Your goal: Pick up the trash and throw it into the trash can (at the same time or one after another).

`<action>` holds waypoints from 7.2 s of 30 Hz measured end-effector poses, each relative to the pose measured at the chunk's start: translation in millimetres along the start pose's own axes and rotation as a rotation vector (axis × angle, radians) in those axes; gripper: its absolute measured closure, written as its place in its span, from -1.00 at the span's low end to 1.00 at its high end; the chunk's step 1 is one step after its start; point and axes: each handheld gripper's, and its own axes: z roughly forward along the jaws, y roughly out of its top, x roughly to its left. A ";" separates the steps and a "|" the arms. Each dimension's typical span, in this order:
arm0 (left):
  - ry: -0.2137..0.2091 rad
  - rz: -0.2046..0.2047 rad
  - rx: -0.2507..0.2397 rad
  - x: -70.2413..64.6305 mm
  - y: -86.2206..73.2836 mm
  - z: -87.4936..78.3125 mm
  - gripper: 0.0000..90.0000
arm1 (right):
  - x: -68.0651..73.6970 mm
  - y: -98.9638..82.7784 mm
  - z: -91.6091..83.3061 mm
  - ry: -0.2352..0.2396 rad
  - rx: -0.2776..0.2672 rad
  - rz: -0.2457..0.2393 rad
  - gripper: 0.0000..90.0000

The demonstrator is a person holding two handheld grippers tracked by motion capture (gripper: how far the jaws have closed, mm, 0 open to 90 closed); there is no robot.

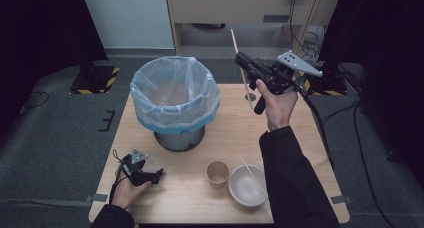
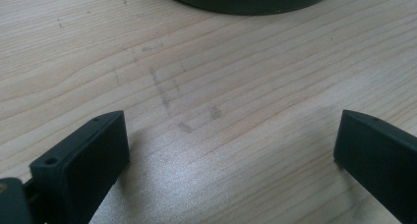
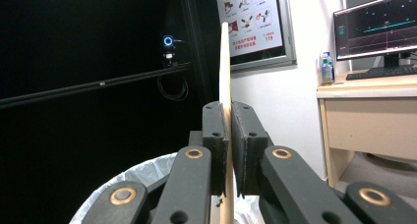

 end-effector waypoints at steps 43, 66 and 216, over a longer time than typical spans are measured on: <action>-0.010 0.010 -0.001 -1.1 0.6 0.7 -1.00 | 42.5 -1.1 120.0 0.118 -0.003 -0.004 0.91; -0.014 0.016 0.000 -1.5 0.7 0.6 -1.00 | 52.7 -28.8 162.9 0.122 0.042 -0.017 0.50; -0.026 0.027 0.002 -3.8 1.7 1.5 -1.00 | -21.6 -145.5 -143.2 -0.112 0.285 0.104 0.91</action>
